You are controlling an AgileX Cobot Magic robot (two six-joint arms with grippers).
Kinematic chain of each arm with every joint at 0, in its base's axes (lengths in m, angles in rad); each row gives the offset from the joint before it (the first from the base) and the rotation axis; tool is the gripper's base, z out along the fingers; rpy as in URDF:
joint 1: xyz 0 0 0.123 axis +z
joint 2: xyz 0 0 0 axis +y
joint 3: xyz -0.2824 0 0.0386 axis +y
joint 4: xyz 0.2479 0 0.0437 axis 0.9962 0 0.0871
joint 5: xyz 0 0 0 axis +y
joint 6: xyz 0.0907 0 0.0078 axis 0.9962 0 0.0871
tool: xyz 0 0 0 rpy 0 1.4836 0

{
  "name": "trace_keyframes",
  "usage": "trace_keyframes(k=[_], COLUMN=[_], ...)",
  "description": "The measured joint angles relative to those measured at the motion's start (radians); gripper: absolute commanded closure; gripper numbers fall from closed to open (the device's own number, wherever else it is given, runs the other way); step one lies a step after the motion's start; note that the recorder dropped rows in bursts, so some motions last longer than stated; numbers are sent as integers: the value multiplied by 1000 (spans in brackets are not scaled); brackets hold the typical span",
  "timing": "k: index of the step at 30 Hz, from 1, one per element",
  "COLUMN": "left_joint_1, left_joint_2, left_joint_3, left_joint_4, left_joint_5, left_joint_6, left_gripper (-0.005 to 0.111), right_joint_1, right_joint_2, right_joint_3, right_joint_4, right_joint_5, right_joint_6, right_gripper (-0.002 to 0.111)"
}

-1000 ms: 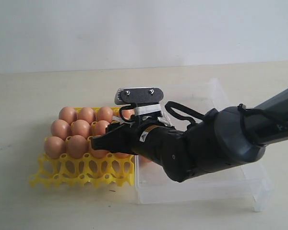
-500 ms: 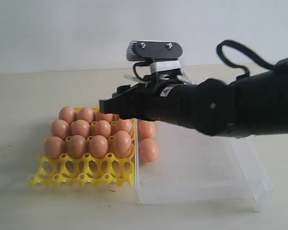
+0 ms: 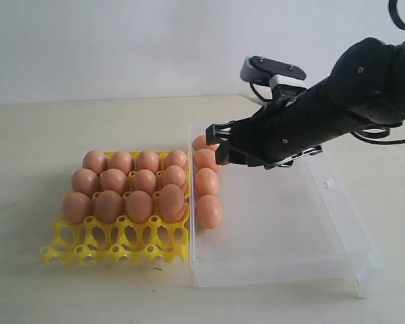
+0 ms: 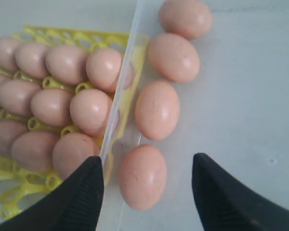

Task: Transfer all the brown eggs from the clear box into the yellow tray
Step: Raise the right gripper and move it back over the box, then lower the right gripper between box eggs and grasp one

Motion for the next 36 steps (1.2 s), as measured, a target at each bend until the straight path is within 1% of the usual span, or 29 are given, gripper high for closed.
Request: trace_keyframes(k=[3,8,20,36], left_joint_1=[0,0,0,0], left_joint_2=[0,0,0,0], left_joint_3=[0,0,0,0], left_joint_4=[0,0,0,0], left_joint_5=[0,0,0,0], left_joint_6=[0,0,0,0], left_gripper=[107,107,107,107], right_joint_1=[-2,-2,-2,9], right_joint_2=[90,176,214,215], right_joint_3=[-59,-121,-131,-131], right_joint_4=[0,0,13,35], right_joint_5=[94,149,169,137], right_joint_6=[-4,-25,-72,-119], right_gripper=[55,55,55,55])
